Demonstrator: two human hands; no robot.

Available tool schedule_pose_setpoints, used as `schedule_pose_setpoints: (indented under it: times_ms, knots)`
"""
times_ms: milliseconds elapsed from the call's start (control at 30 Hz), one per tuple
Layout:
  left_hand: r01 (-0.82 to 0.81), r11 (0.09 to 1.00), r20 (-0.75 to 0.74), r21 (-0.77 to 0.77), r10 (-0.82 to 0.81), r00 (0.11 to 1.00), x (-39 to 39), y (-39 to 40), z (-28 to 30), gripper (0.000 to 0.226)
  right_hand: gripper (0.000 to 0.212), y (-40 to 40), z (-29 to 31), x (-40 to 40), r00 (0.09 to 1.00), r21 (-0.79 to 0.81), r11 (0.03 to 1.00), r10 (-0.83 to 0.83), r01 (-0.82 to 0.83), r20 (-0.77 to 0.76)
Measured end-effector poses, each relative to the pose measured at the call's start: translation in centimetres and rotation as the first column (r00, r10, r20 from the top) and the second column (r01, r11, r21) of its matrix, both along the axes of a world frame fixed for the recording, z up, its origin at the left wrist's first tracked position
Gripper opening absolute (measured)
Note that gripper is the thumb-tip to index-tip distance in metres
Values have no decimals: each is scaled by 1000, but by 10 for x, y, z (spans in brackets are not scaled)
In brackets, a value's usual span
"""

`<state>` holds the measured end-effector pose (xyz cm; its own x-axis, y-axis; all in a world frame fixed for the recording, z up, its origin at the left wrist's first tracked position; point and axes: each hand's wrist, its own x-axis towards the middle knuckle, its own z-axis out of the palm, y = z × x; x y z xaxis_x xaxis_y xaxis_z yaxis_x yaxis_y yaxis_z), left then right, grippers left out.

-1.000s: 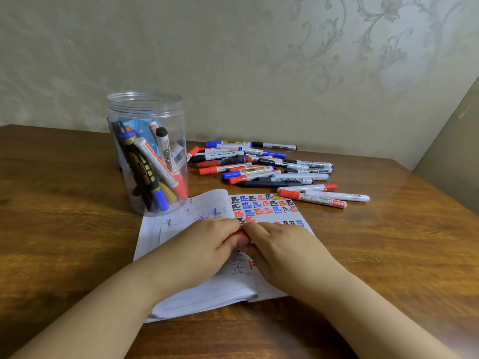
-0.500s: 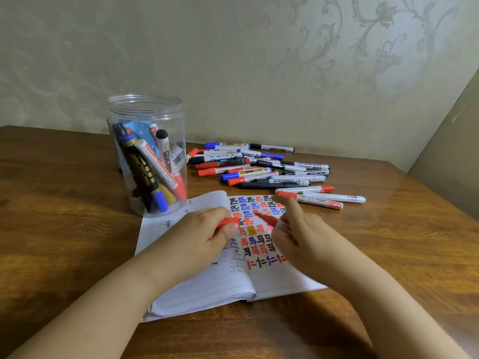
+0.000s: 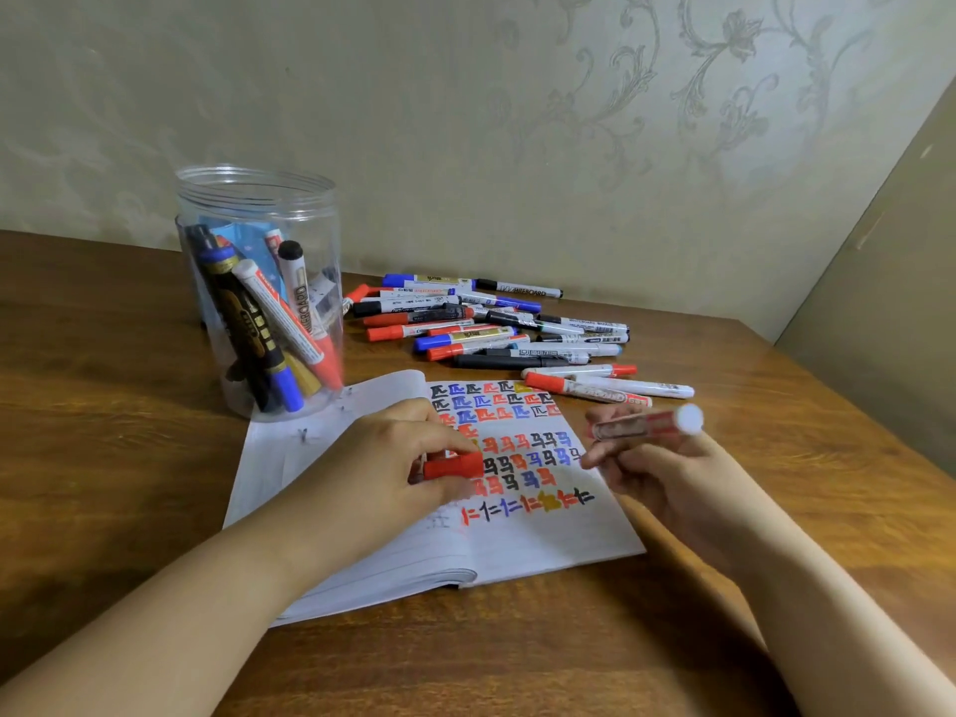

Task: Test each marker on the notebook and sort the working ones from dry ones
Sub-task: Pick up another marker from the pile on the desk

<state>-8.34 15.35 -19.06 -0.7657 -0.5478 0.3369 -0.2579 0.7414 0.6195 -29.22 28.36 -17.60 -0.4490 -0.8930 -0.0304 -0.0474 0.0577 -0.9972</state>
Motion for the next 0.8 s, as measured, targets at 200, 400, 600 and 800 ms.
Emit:
schedule_pose_setpoints:
  times_ms: [200,400,600,800]
  knots:
    - [4,1000,-25,-4,-4,1000,-2,3,-1,20,27,5,-9,3,975,-58,998,-46,34,-217]
    - [13,1000,-3,1,-13,1000,-2,3,-5,14,29,1,-15,0,945,-38,983,-182,178,-271]
    - [18,1000,11,-16,-18,1000,-2,3,-5,14,25,1,-20,-5,873,-16,976,-203,218,-444]
    - [19,999,30,-32,-19,999,-1,3,-5,14,29,0,-24,-6,815,-32,976,-196,214,-545]
